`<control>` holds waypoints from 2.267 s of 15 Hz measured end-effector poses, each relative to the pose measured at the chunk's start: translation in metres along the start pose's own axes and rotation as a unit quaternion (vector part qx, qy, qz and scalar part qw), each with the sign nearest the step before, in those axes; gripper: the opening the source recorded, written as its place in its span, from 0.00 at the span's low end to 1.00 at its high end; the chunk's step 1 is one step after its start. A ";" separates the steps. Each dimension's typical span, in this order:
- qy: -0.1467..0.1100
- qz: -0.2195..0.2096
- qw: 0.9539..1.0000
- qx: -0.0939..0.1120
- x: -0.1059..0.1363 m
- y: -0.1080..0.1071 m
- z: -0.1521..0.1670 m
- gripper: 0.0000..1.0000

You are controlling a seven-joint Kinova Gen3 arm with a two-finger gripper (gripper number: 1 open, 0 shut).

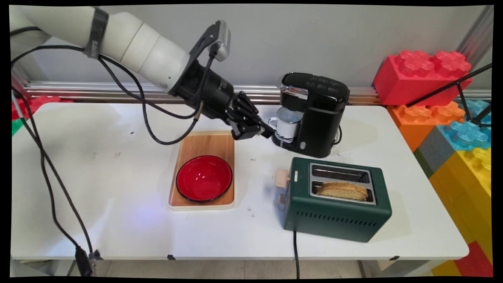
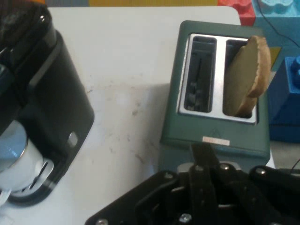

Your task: Press the toaster switch

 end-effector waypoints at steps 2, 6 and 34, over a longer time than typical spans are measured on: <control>0.004 0.006 1.000 -0.003 0.000 0.002 0.004 0.00; 0.012 0.018 1.000 -0.009 -0.004 0.004 0.015 0.00; 0.067 0.033 0.996 -0.057 -0.084 -0.017 0.109 0.00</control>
